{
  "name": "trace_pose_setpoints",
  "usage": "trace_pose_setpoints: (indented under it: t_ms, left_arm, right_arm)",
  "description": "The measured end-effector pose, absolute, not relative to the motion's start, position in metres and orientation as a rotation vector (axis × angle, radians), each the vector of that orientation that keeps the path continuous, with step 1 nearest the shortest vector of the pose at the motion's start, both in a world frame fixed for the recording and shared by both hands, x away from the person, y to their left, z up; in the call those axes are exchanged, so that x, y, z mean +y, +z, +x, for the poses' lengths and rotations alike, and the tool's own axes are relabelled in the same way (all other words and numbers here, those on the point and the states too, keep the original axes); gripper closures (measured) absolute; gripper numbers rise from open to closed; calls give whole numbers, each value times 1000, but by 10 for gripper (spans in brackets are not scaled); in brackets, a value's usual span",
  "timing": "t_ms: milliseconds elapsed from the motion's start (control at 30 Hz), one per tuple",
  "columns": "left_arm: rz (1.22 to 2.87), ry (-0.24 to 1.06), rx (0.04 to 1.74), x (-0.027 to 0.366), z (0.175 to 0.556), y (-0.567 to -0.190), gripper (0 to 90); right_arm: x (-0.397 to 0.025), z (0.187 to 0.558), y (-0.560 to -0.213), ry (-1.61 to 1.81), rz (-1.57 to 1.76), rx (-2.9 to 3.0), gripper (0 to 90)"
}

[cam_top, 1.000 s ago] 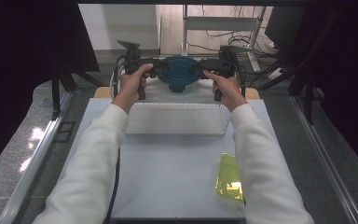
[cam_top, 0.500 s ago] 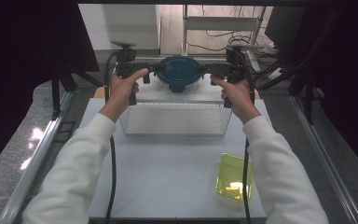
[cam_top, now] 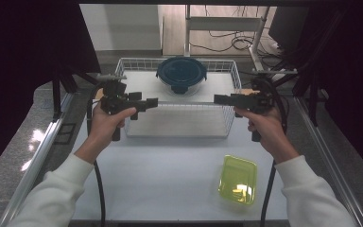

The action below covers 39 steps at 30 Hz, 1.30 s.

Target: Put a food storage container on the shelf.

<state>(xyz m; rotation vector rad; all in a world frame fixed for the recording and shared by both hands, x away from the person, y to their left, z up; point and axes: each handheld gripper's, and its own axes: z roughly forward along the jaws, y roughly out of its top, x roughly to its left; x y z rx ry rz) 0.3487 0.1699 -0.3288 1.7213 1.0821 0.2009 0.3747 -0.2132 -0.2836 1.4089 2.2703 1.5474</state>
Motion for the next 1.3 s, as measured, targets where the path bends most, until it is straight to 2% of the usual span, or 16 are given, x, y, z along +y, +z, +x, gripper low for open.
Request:
trace_pose_setpoints:
  t_ms: [300, 533, 667, 933, 1000, 1300]
  left_arm:
    - [1736, 219, 1046, 177, 297, -354, 222]
    - [1765, 184, 1063, 178, 270, -385, 234]
    - [1811, 229, 1067, 176, 261, -401, 234]
    - [1857, 226, 1093, 173, 244, -431, 234]
    - [1883, 258, 1096, 173, 239, -435, 233]
    - [1944, 259, 1136, 169, 232, -460, 231]
  right_arm:
    - [-234, 323, -308, 1631, 1323, 2272, 218]
    - [-249, 290, -347, 1588, 1290, 2319, 239]
    - [-253, 282, -359, 1552, 1285, 2329, 259]
    - [-260, 270, -396, 1446, 1302, 2389, 281]
    - [-261, 269, -402, 1421, 1310, 2397, 283]
    - [-264, 268, -428, 1277, 1333, 2407, 269]
